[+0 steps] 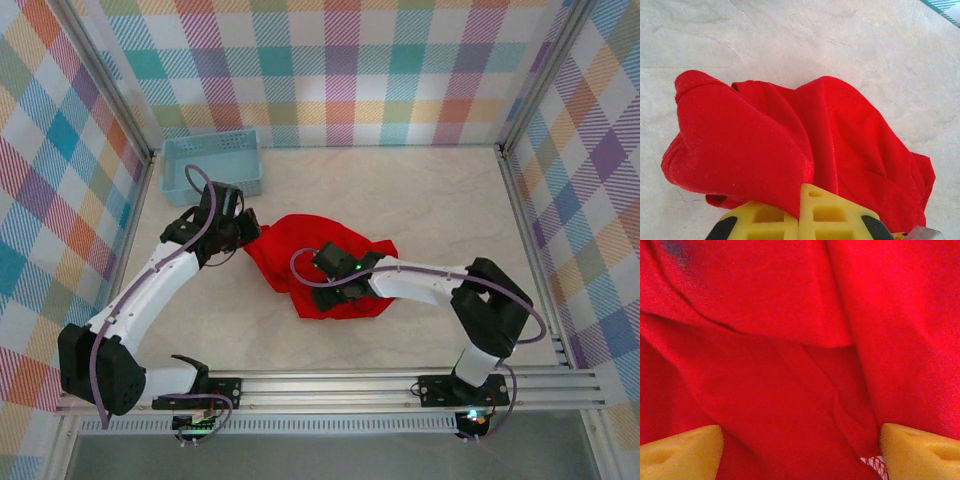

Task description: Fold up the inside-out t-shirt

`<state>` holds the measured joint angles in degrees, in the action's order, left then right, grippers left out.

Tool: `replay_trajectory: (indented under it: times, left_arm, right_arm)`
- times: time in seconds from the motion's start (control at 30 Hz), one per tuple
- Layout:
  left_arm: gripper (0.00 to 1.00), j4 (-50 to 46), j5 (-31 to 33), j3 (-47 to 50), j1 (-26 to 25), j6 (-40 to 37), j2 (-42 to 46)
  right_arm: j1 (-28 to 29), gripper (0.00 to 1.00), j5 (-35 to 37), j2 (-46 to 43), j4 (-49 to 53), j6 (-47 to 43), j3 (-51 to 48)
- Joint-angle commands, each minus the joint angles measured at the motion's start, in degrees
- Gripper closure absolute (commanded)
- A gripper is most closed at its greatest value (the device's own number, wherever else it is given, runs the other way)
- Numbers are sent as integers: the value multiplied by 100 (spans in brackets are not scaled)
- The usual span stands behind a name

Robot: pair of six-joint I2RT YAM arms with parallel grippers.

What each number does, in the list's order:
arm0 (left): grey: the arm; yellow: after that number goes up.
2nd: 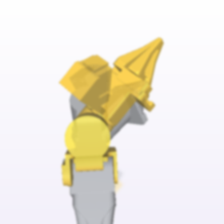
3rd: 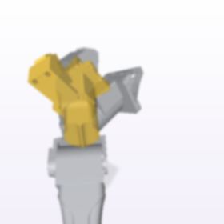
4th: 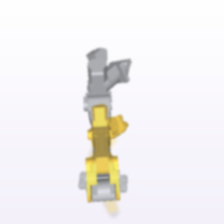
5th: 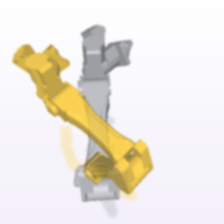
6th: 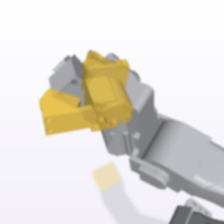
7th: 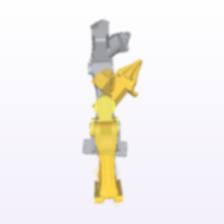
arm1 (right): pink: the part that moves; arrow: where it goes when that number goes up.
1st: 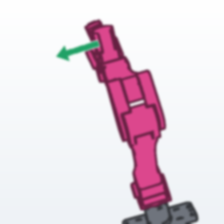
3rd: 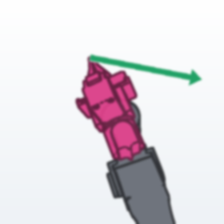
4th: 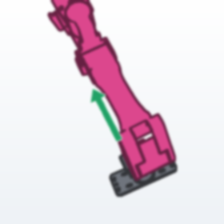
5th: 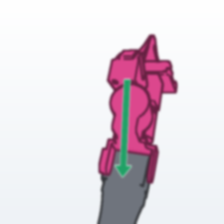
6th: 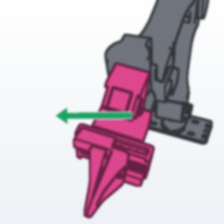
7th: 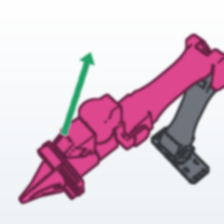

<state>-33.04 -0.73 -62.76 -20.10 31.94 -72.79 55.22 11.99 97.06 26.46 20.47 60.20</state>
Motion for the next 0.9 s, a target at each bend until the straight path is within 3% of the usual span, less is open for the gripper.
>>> replay_trajectory:
  times: [0.0, 0.03, 0.2, 0.27, 0.57, 0.73, 0.87]
  left_arm:
    - [100, -30, 133, 71, 50, 0, 154]
    - [100, -35, 174, 77, 50, 4, 163]
    - [100, -206, 394, -46, 111, -65, 157]
    - [100, -334, 549, -140, 135, -97, 161]
    - [100, -1080, 853, -705, 464, -93, 561]
    - [99, -1182, 673, -755, 483, -28, 952]
    - [93, -1093, 104, -737, 482, -150, 567]
  right_arm:
    - [21, 22, 374, 347, 303, 335, 246]
    - [12, 28, 451, 417, 384, 360, 262]
    - [15, 85, 655, -101, 407, 327, 54]
    - [19, 100, 929, -606, 632, 300, 51]
    - [-110, 100, 1600, -3536, 1134, -306, 110]
    - [-1050, 100, 1556, -4462, 1490, -67, -85]
    - [-2187, 100, 397, -4388, 1403, 80, -368]
